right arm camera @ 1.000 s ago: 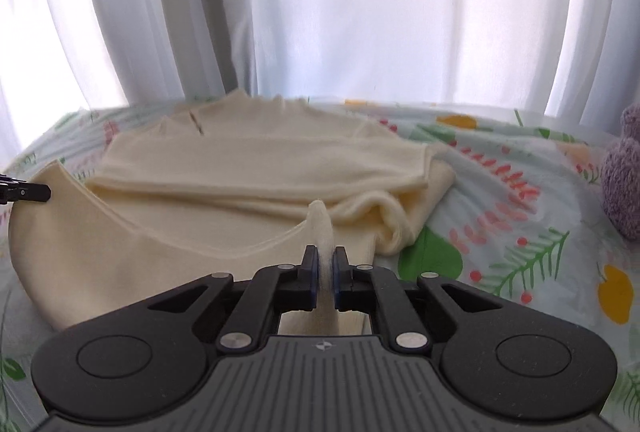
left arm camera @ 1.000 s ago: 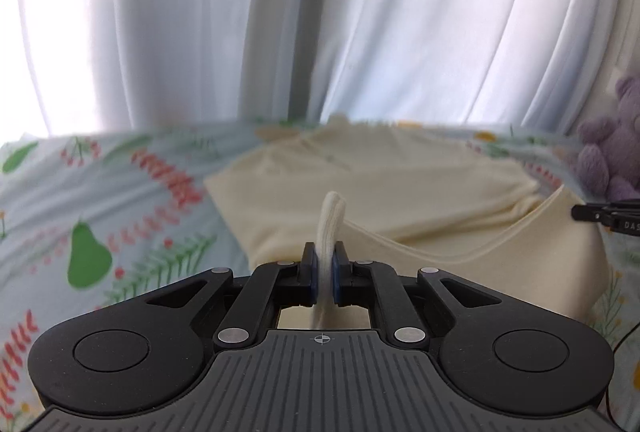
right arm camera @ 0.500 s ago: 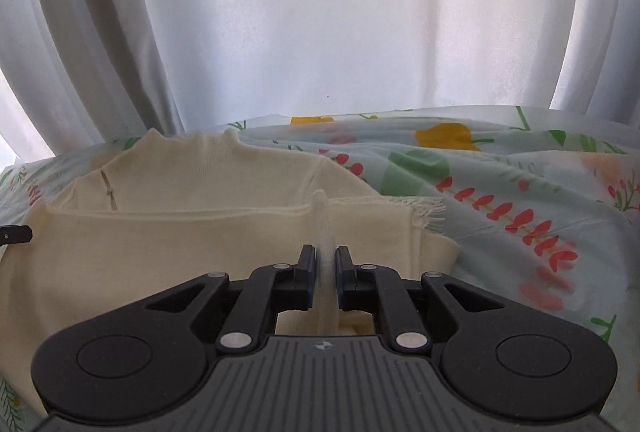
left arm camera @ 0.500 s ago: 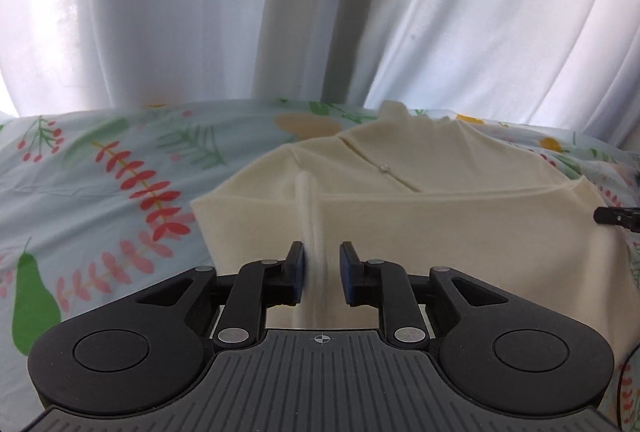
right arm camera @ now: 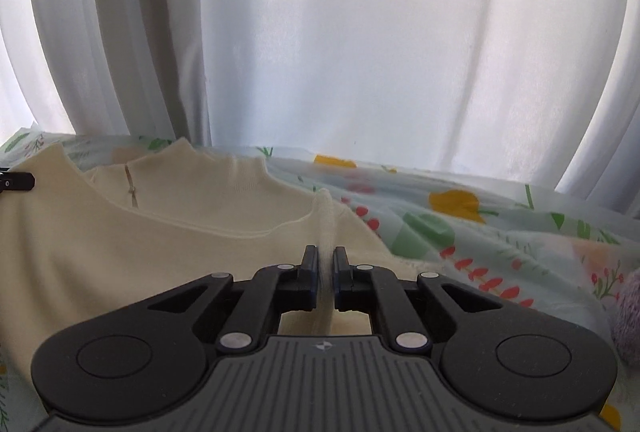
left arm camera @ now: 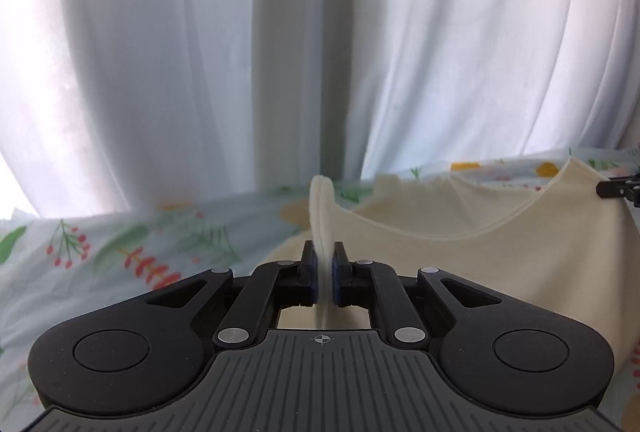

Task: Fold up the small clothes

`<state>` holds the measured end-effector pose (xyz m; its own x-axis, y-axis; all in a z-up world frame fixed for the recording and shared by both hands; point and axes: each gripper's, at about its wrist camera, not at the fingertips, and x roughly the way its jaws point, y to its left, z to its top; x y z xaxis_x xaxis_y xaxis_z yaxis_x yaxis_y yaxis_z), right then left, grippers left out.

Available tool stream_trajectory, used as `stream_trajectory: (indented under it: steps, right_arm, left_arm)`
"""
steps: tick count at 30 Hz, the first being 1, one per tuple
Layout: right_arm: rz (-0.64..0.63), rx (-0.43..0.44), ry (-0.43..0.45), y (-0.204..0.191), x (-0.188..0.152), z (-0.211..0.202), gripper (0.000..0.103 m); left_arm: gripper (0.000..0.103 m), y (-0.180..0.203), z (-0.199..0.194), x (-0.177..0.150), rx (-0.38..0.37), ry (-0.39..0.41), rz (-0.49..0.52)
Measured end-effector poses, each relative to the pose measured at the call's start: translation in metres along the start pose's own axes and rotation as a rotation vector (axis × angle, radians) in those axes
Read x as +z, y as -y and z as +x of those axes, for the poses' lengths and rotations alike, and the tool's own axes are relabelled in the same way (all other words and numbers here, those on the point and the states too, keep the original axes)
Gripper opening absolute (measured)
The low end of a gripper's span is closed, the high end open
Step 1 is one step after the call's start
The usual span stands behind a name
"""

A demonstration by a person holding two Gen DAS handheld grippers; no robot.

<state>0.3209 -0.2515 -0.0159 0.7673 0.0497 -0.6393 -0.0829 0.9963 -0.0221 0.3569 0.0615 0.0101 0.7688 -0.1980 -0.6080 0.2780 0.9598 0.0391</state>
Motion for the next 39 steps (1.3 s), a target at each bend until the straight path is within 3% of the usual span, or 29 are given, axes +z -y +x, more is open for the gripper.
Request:
stream_trajectory:
  steps: [3, 8, 10, 12, 14, 20, 23, 26, 27, 30, 35, 39]
  right_arm:
    - [-0.015, -0.055, 0.034, -0.004, 0.024, 0.02, 0.007]
    - [0.096, -0.088, -0.026, 0.007, 0.035, 0.057, 0.009]
    - [0.137, -0.054, -0.043, 0.011, 0.026, 0.051, 0.015]
    - [0.15, 0.002, -0.049, 0.012, 0.006, 0.033, 0.033]
    - [0.158, 0.027, -0.066, 0.013, -0.022, 0.013, 0.041]
    - [0.224, 0.084, -0.109, 0.013, -0.09, -0.03, 0.041]
    - [0.22, 0.084, -0.112, 0.008, -0.1, -0.031, 0.035]
    - [0.228, 0.084, -0.149, 0.009, -0.105, -0.028, 0.007]
    - [0.231, 0.085, -0.146, 0.009, -0.105, -0.026, 0.007]
    - [0.265, 0.113, -0.135, 0.013, -0.104, -0.029, 0.005]
    - [0.491, 0.212, -0.109, 0.041, -0.105, -0.039, 0.005]
    - [0.437, 0.14, -0.137, 0.038, -0.11, -0.037, 0.005]
  left_arm:
    - [0.009, 0.001, 0.02, 0.023, 0.092, 0.04, -0.008]
    - [0.021, -0.005, 0.066, 0.021, 0.136, -0.09, -0.091]
    - [0.025, -0.011, 0.059, 0.004, 0.074, -0.124, -0.124]
    - [0.037, -0.015, 0.043, -0.016, 0.01, -0.147, -0.138]
    - [0.039, -0.019, 0.023, -0.04, -0.029, -0.167, -0.153]
    - [0.039, -0.018, -0.016, -0.092, -0.087, -0.222, -0.231]
    - [0.038, -0.013, -0.018, -0.098, -0.083, -0.228, -0.234]
    - [0.026, -0.011, -0.015, -0.096, -0.065, -0.228, -0.226]
    - [0.019, -0.012, -0.014, -0.096, -0.056, -0.233, -0.226]
    - [0.009, -0.016, -0.018, -0.093, -0.059, -0.238, -0.252]
    - [0.009, -0.023, -0.036, -0.087, -0.108, -0.21, -0.301]
    - [0.008, -0.03, -0.035, -0.089, -0.124, -0.231, -0.34]
